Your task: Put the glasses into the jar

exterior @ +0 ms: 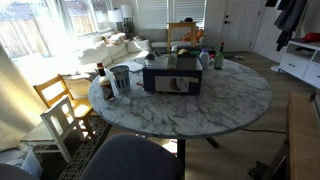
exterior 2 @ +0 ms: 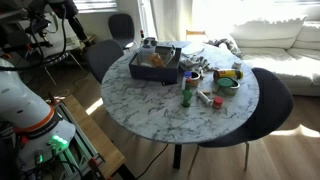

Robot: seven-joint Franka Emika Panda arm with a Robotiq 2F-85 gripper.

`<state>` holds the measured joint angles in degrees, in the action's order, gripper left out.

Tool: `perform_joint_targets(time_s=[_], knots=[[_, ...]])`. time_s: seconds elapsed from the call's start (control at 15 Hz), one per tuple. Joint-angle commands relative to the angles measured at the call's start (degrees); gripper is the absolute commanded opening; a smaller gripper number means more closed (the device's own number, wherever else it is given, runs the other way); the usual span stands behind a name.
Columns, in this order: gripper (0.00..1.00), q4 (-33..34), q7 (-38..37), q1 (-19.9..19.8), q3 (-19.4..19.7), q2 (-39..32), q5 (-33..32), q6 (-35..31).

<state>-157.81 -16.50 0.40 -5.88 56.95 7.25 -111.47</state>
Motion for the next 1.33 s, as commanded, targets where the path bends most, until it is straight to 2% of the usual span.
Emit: perform_joint_targets(time_s=[0.0,0.6,0.93,1.13,1.27], knots=[[1.00,-0.3,0.4,-0.5,-0.3,-0.1,0.3,0.2],[1.00,-0.8,0.3,-0.5,-0.3,-0.4,0.3,0.2],[1.00,3.2,4.1,-3.5,6.2,-11.0,1.4,-13.7],[1.00,6.9,8.9,-2.0,13.2,-19.2,5.8,-19.8],[1.00,11.1,12.6,-0.4,17.6,-25.1,9.9,-20.1]])
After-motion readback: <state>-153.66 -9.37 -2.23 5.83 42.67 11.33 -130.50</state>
